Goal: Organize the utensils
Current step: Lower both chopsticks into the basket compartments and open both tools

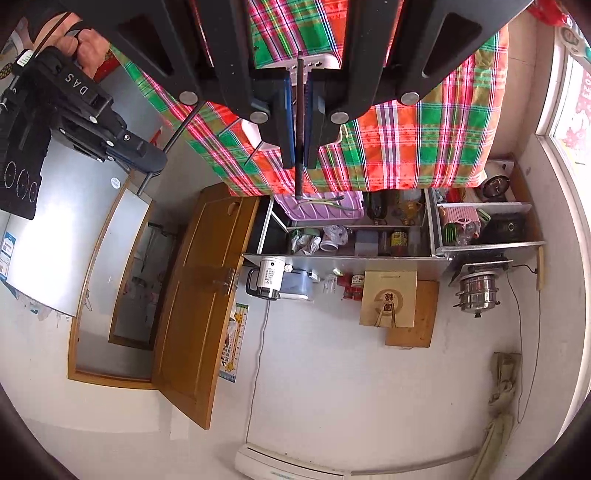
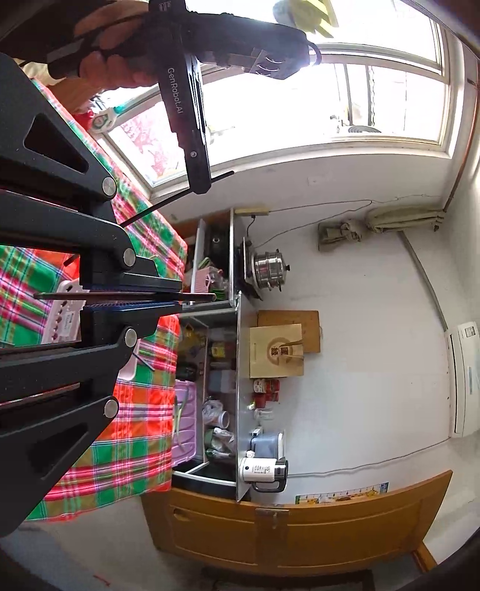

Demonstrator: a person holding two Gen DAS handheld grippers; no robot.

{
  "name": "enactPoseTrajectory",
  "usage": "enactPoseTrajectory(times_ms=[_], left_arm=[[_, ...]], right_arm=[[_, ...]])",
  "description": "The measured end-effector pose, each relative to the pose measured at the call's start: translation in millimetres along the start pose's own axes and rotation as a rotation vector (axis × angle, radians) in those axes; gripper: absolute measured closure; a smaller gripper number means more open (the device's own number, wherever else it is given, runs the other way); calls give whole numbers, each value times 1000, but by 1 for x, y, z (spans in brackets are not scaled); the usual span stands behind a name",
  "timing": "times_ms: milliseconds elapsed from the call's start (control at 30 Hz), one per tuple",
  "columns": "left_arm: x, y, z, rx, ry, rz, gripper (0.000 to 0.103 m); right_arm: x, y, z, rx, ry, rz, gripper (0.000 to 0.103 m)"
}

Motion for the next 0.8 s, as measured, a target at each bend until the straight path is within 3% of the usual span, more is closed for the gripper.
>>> enactPoseTrajectory(times_ms=[400, 800], left_arm=[[14, 30, 38, -32, 1, 5, 99], [39, -2, 82, 13, -8, -35, 99]], right_arm=[[-4, 21, 36, -54, -5, 30, 99], [-14, 13, 59, -58, -23, 62, 99]])
Point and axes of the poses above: each gripper's, at about its wrist camera, not at the fingertips, and z roughly the way its jaws point, x to its left, y to its top, the point moved 4 cm from there along z, roughly the way its jaws point, and after that the axes turned 9 degrees about -y, right-handed, at the moved point
